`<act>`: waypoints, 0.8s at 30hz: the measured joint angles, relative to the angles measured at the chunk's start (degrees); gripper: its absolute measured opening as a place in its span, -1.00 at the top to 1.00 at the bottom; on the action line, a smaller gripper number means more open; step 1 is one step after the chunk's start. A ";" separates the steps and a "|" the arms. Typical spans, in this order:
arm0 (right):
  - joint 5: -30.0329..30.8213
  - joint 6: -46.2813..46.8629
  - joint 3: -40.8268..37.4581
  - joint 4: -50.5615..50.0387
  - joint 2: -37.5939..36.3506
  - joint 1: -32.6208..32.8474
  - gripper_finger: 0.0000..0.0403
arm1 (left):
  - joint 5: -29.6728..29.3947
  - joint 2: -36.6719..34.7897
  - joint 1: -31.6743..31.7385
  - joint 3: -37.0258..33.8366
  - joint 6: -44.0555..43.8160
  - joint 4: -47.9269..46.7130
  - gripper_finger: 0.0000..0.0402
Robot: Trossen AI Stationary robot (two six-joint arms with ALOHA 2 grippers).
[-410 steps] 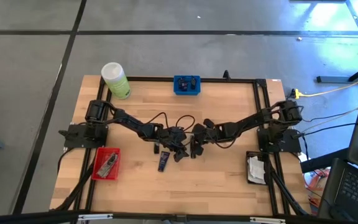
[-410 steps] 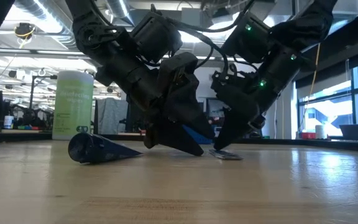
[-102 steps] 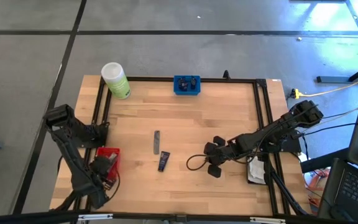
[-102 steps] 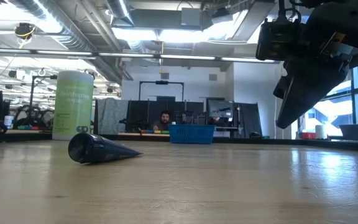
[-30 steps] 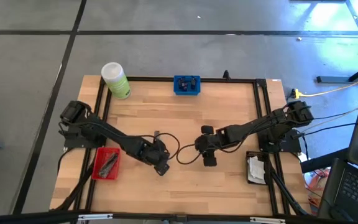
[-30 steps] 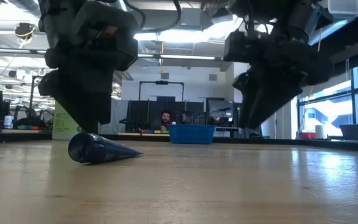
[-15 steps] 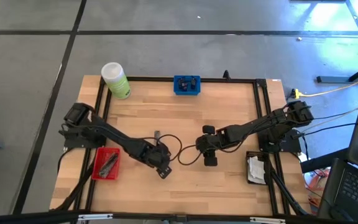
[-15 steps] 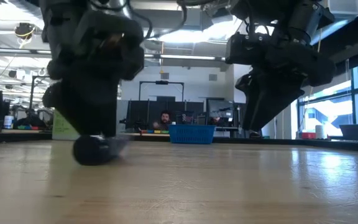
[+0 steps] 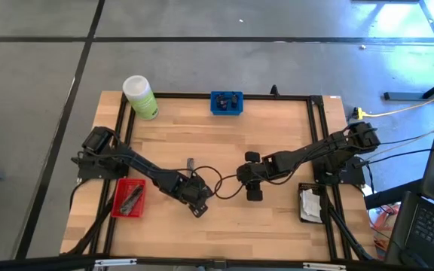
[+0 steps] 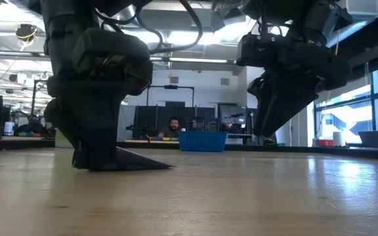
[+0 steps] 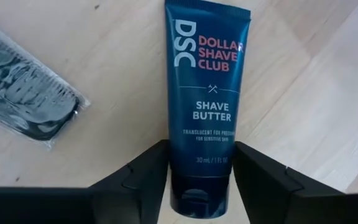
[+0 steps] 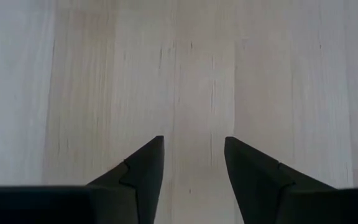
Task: Pick & Place Travel size toiletries
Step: Put the dark blue shaving cream into the blue basket
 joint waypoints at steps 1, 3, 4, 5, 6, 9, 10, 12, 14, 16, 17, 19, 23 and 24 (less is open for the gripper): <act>-0.04 0.18 0.00 -0.02 0.00 0.00 0.15 | 0.17 0.00 0.00 -0.02 0.37 -0.08 0.15; -0.84 0.81 0.00 -0.02 0.00 0.20 0.19 | 0.39 0.02 0.04 -0.04 1.08 -0.22 0.22; -1.31 1.18 0.00 -0.02 0.00 0.44 0.20 | 0.41 0.02 0.04 -0.07 1.35 -0.24 0.25; -1.87 1.25 0.00 -0.02 0.00 0.83 0.22 | 0.41 0.02 0.04 -0.09 1.66 -0.24 0.28; -1.95 1.25 0.00 -0.02 0.00 1.45 0.24 | 0.41 -0.03 0.04 -0.09 1.90 -0.27 0.30; -1.17 1.41 0.00 0.11 0.00 3.72 0.30 | 0.63 -0.04 0.07 -0.11 2.78 -0.24 0.32; -0.46 1.65 0.00 0.44 0.00 4.58 0.32 | 0.71 -0.04 0.15 -0.11 2.80 -0.23 0.32; 1.28 2.24 0.00 1.22 0.00 6.33 0.37 | 0.94 -0.04 0.24 -0.14 3.20 -0.19 0.29; 2.83 2.64 0.00 1.96 0.00 8.06 0.41 | 1.34 -0.04 0.42 -0.15 3.83 -0.15 0.28; 4.15 2.76 0.00 3.06 0.00 9.78 0.45 | 1.63 -0.16 0.64 -0.18 4.39 0.00 0.28; 4.66 2.73 -0.07 3.81 0.00 10.55 0.47 | 1.74 -0.24 0.77 -0.22 4.74 0.19 0.28; 5.50 2.73 -0.67 6.19 0.00 11.90 0.50 | 2.53 -0.28 1.16 -0.32 5.72 0.73 0.30; 7.20 2.74 -3.23 11.35 0.00 14.07 0.54 | 3.43 -0.81 1.99 -0.33 7.73 1.73 0.30; 7.82 2.75 -3.99 13.00 0.00 14.54 0.55 | 3.80 -1.03 2.25 -0.38 8.21 1.95 0.30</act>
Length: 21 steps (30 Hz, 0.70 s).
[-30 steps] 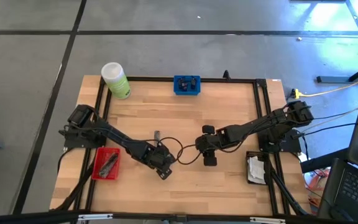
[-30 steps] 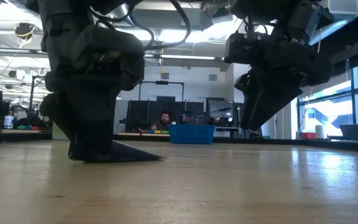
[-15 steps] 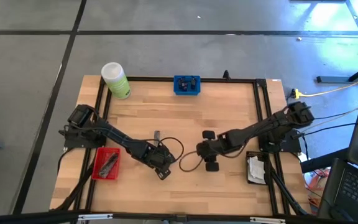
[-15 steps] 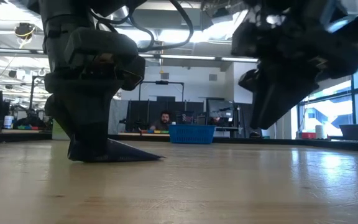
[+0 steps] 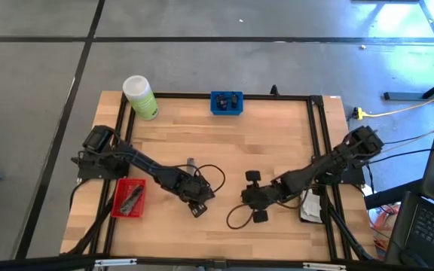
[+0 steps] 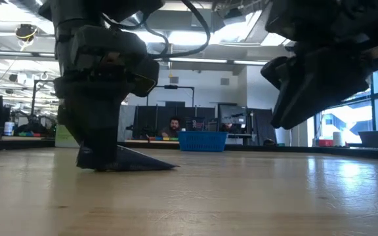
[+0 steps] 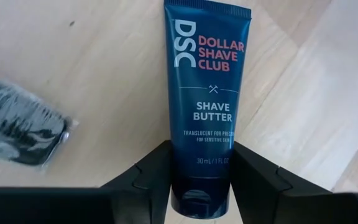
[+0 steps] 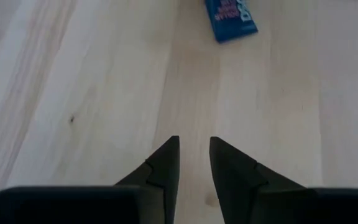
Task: Pick & Place Travel size toiletries
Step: Put the dark blue shaving cream into the blue basket
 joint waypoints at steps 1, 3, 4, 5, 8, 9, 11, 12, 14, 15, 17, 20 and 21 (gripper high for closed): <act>0.56 -0.04 -0.85 1.55 0.00 0.45 0.55 | 0.20 -0.18 0.23 -0.06 0.49 0.41 0.30; 1.68 -0.02 -2.49 4.37 0.00 1.26 0.54 | 0.15 -0.15 0.84 -0.06 1.68 2.41 0.30; 2.27 -0.03 -3.01 5.32 0.00 1.61 0.54 | 0.38 -0.14 1.22 -0.06 2.36 3.75 0.30; 2.86 -0.02 -3.33 6.03 0.00 1.95 0.52 | 1.36 -0.18 1.55 -0.06 3.04 4.94 0.30; 3.77 -0.02 -4.12 7.66 0.00 2.88 0.47 | 5.59 -0.19 2.59 -0.04 5.18 9.31 0.30; 3.78 -0.04 -4.12 7.86 0.00 3.22 0.45 | 6.84 -0.20 2.85 -0.04 5.95 10.35 0.30; 3.87 -0.77 -3.91 8.49 0.00 3.95 0.41 | 9.81 -0.20 3.80 -0.02 7.53 12.05 0.31; 4.19 -1.58 -3.82 8.80 0.00 4.33 0.39 | 11.39 -0.20 4.30 -0.04 8.16 13.09 0.30; 5.45 -3.26 -3.79 10.05 0.00 4.87 0.34 | 14.40 -0.31 5.28 0.00 9.00 15.22 0.30; 5.78 -4.21 -3.76 11.05 0.00 5.07 0.32 | 15.72 -0.33 5.70 0.03 9.23 16.07 0.30; 6.74 -6.17 -3.68 13.10 0.00 5.46 0.28 | 18.07 -0.35 6.55 0.07 9.71 17.19 0.30; 10.01 -9.10 -3.68 14.09 -0.37 6.08 0.22 | 22.50 -0.38 7.62 0.07 10.49 19.90 0.30; 11.45 -9.65 -3.66 14.39 -0.43 6.23 0.21 | 23.92 -0.42 7.89 0.07 10.58 20.81 0.30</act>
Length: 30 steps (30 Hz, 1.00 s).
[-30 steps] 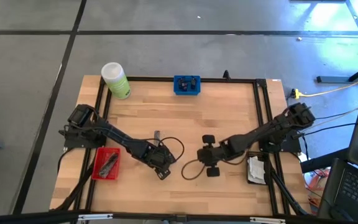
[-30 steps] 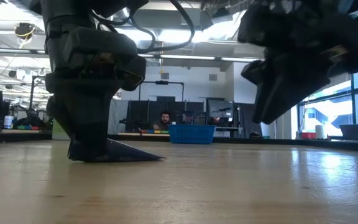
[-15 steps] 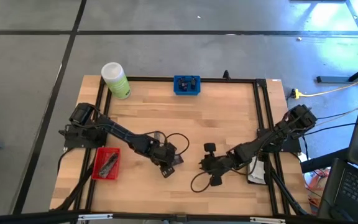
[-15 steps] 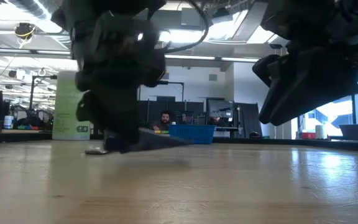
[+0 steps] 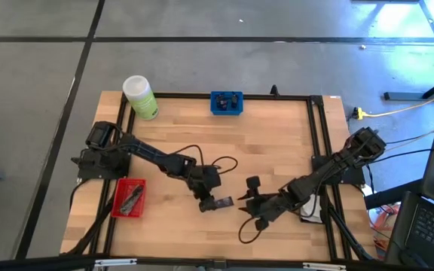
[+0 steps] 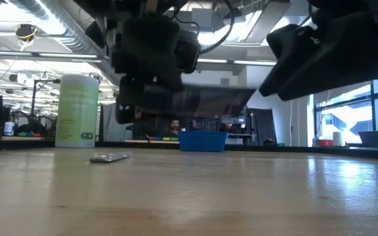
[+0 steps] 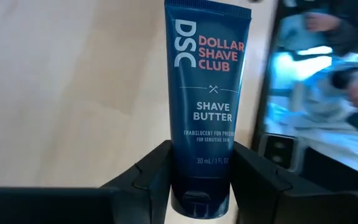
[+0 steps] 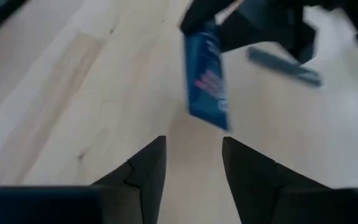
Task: Pick & Place Travel size toiletries
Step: Put the dark blue shaving cream into the blue basket
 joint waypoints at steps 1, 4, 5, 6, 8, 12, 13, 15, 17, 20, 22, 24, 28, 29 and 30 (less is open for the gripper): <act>1.16 -0.74 0.03 0.09 -0.08 0.05 0.20 | 1.39 0.00 0.22 0.00 0.03 0.90 0.30; 2.83 -2.55 0.03 1.29 -0.30 0.12 0.16 | 5.02 0.00 0.65 0.00 -0.27 3.74 0.30; 2.87 -3.20 0.03 1.91 -0.31 0.12 0.15 | 6.65 0.00 0.81 0.00 -0.54 4.96 0.30; 2.86 -4.05 0.03 2.69 -0.31 0.12 0.14 | 8.07 -0.02 1.06 0.00 -0.77 6.00 0.30; 2.83 -5.65 0.03 4.86 -0.31 0.15 0.14 | 9.81 -0.04 1.52 0.00 -0.99 8.00 0.30; 2.82 -8.37 0.07 7.08 -0.31 0.15 0.16 | 11.72 -0.07 2.42 0.04 -1.08 10.20 0.30; 2.84 -8.73 0.11 7.67 -0.32 0.15 0.17 | 11.88 -0.09 2.63 0.04 -1.10 10.50 0.30; 2.82 -9.34 0.71 7.42 -0.38 0.26 0.22 | 12.09 -0.09 3.01 0.07 -1.11 10.81 0.30; 2.83 -10.26 1.57 7.27 -0.38 0.60 0.27 | 12.10 -0.09 3.15 0.07 -1.08 10.84 0.30; 2.82 -11.44 2.95 5.83 -0.42 1.34 0.38 | 12.17 -0.09 3.34 0.07 -1.10 11.20 0.30; 2.85 -11.38 3.73 3.73 -0.42 1.78 0.47 | 12.35 -0.09 3.32 0.07 -1.10 11.19 0.30; 2.87 -10.20 4.11 2.02 -0.42 2.11 0.56 | 12.57 -0.09 3.24 0.07 -1.10 11.08 0.30; 3.00 -8.09 4.11 0.12 -0.44 2.35 0.72 | 12.53 -0.09 3.25 0.07 -1.18 11.08 0.30; 3.00 -7.91 4.11 0.03 -0.44 2.33 0.75 | 12.53 -0.09 3.25 0.07 -1.22 11.06 0.30; 3.00 -7.91 4.11 -0.01 -0.44 2.33 0.78 | 12.56 -0.09 3.25 0.07 -1.23 11.06 0.30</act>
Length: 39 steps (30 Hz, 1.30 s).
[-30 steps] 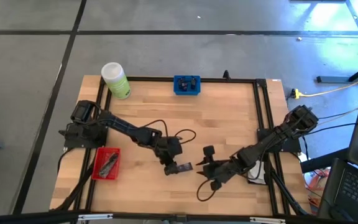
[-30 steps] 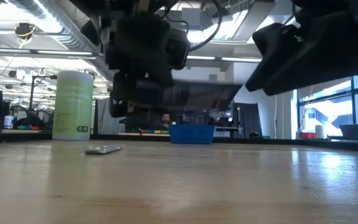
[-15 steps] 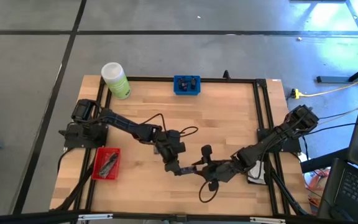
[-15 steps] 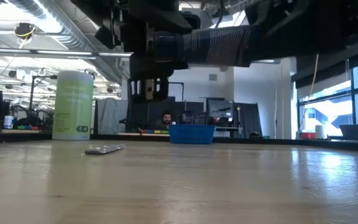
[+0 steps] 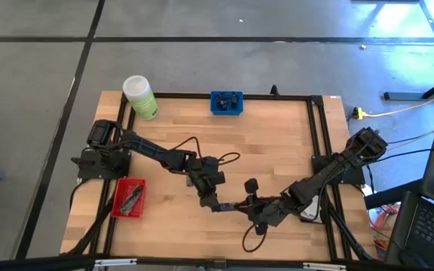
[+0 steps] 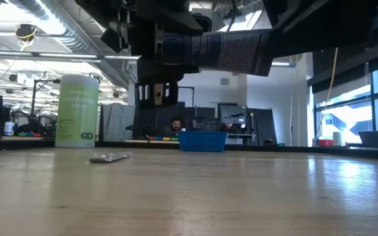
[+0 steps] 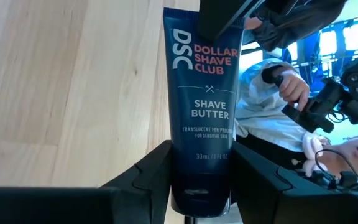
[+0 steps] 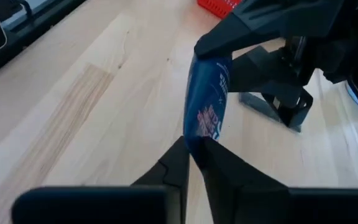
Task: Pick & Place Travel size toiletries
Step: Put the dark blue shaving cream into the blue basket
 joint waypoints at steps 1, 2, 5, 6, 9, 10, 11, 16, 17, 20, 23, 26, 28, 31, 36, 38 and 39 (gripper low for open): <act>0.01 -0.07 0.00 0.00 0.00 0.00 0.80 | 0.02 0.00 0.00 0.00 0.00 0.00 0.30; 0.02 -0.42 0.00 0.03 0.00 0.00 0.82 | 0.04 0.00 0.00 0.00 0.02 0.02 0.30; 1.43 -0.90 0.00 0.02 0.00 0.00 0.87 | 0.02 0.00 -0.07 0.00 0.02 0.07 0.30; 1.94 -0.94 0.00 -0.02 0.00 0.02 0.90 | 0.05 0.00 -0.02 0.00 0.03 0.14 0.30; 1.99 -1.28 0.00 -0.02 0.00 0.02 0.97 | 0.04 0.00 -0.02 0.00 0.02 0.12 0.30; 2.01 -1.54 0.00 -0.01 0.00 0.02 0.97 | 0.06 0.00 -0.02 0.00 0.03 0.15 0.30; 2.01 -1.56 0.00 0.00 0.00 0.02 0.97 | 0.04 0.00 -0.04 0.00 0.04 0.15 0.30; 1.73 -1.34 0.00 0.00 0.00 0.02 0.98 | 0.03 0.00 -0.04 0.00 0.09 0.13 0.30; 1.73 -1.32 -0.02 -0.06 -0.04 0.10 0.99 | 0.02 0.00 -0.04 0.00 0.24 0.14 0.29; 1.74 -1.26 -0.04 -1.55 -1.04 0.41 0.99 | -0.50 -0.04 -0.04 0.04 1.49 0.51 0.25; 1.68 0.70 -0.07 -5.00 -3.71 0.77 0.99 | -0.44 -0.11 -0.06 0.07 3.34 0.45 0.16; 0.92 5.00 -0.10 -10.05 -7.21 1.22 0.99 | -0.41 -0.13 -0.09 0.07 5.21 0.44 0.04; 0.82 7.55 -0.12 -12.83 -9.39 1.52 0.99 | -0.51 -0.13 -0.04 0.07 6.22 0.46 -0.05; -1.14 11.15 -0.15 -18.09 -12.60 1.66 1.00 | -0.57 -0.13 0.13 0.07 8.20 0.50 -0.14; -1.98 16.48 -0.11 -24.83 -17.03 1.66 1.00 | -0.26 -0.13 0.79 0.07 11.75 -0.48 -0.17; -1.95 17.82 -0.13 -27.57 -18.22 1.43 1.00 | -0.42 -0.13 0.98 0.07 11.82 -1.76 -0.16; -1.96 18.10 -0.13 -27.99 -18.58 1.15 1.00 | -0.98 -0.13 0.96 0.09 12.00 -2.73 -0.15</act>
